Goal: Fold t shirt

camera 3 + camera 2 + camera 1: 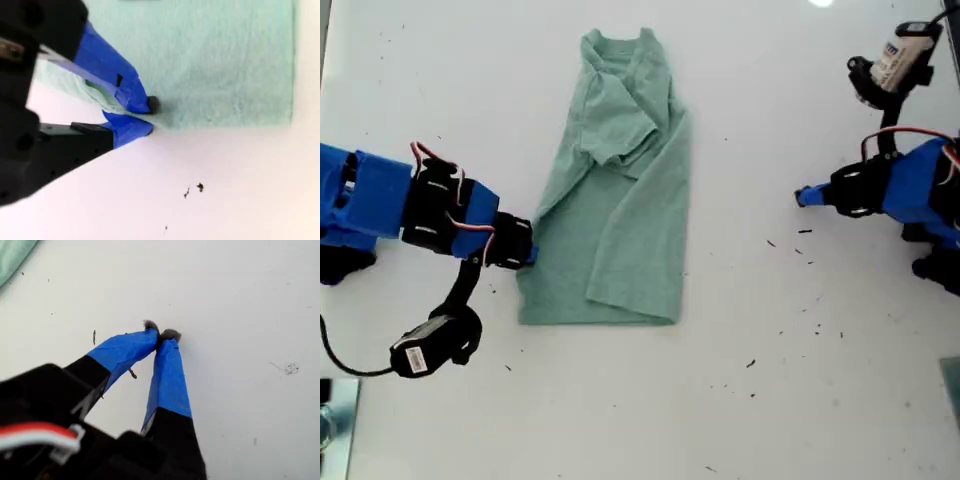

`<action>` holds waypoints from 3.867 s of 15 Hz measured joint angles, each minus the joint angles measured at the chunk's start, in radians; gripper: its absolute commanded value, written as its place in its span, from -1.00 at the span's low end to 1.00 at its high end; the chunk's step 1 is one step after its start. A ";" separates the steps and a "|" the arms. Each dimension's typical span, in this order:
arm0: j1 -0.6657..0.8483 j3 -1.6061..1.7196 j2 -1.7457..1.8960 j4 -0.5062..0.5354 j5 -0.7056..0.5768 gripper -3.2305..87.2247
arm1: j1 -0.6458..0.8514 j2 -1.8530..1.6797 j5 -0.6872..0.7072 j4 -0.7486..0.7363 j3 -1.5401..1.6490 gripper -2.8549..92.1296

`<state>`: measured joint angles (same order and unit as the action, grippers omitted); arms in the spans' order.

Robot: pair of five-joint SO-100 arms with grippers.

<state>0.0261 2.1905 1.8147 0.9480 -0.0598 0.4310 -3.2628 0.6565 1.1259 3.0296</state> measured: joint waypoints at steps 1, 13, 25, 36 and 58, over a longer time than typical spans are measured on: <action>0.002 -0.005 0.067 0.052 0.000 -0.93 | 0.000 -0.003 0.000 0.000 0.000 -0.89; 0.067 -0.775 -0.276 0.290 -0.121 -0.71 | 0.000 -0.041 -0.012 0.025 0.003 -0.89; 0.193 -1.134 -0.258 0.316 -0.255 -0.30 | -0.008 -0.091 -0.018 0.055 0.009 -0.89; 0.245 0.733 0.876 -0.081 -0.011 -0.93 | -0.008 -0.091 -0.023 0.055 0.012 -0.89; -0.046 -0.834 -0.545 0.322 -0.138 -0.22 | -0.517 1.842 -0.143 0.222 -1.812 -0.25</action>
<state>-0.0199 1.3560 1.2701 1.2701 -0.1979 -0.0859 -1.4205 0.5139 1.3484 1.2180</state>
